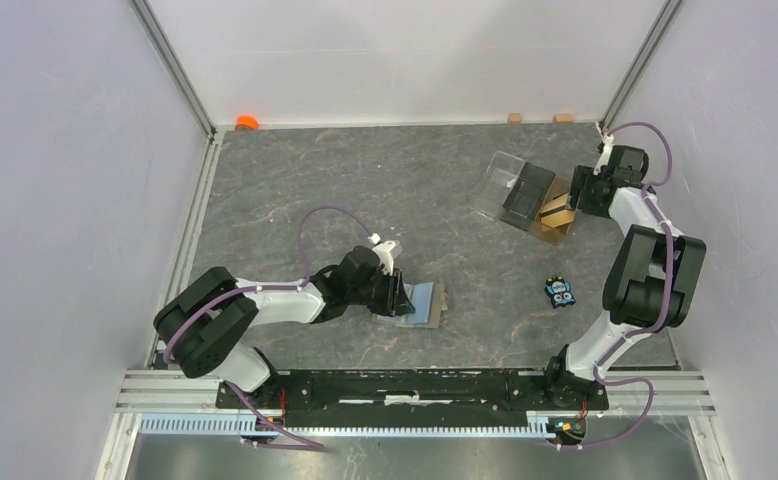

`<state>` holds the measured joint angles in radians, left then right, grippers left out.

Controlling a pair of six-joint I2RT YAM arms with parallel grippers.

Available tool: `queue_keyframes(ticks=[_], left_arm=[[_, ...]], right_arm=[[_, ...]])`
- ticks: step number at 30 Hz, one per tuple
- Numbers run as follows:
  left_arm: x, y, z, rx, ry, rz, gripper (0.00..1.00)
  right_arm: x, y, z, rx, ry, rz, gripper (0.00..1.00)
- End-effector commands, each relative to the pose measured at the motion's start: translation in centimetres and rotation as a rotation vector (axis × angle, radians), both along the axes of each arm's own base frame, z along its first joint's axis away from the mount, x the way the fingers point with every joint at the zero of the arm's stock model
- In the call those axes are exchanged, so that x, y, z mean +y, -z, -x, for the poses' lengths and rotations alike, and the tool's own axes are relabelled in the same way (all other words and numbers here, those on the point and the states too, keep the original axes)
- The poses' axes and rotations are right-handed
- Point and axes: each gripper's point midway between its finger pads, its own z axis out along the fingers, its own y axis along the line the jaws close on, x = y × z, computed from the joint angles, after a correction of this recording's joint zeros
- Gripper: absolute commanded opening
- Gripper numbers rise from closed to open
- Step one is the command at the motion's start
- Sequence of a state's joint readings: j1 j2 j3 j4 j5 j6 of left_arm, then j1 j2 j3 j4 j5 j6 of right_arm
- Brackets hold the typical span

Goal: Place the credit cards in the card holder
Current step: Pick up the credit card from the storage box.

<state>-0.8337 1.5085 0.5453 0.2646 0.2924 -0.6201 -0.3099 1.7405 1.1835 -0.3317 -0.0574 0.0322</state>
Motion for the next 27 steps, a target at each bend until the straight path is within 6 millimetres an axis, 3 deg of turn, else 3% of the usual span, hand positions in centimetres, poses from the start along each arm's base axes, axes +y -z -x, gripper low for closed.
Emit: queue_keyframes(ticks=[1,5,11,18,27], left_arm=[[-0.9,-1.3,-0.8,-0.046,-0.001,0.041,0.36],[-0.9,-1.3,-0.7,-0.046,-0.002,0.043,0.36],[-0.9,-1.2,-0.7,-0.044,-0.001,0.045,0.36],[-0.8,-1.3,-0.6,-0.044,-0.002,0.045,0.36],[-0.8,-1.3,-0.6,-0.045,-0.003,0.047,0.35]], right_arm=[[-1.6,-3.2,-0.5,-0.062,0.028,0.073,0.72],[-1.0,-3.2,-0.6,-0.070,0.001,0.049,0.73],[1.5,-1.7,-0.8,-0.067,-0.089,-0.061,0.90],[0.9,0.9,-1.0,0.013,-0.100,-0.055,0.92],[-1.0,0.7,-0.5,0.043,-0.039,0.002,0.91]])
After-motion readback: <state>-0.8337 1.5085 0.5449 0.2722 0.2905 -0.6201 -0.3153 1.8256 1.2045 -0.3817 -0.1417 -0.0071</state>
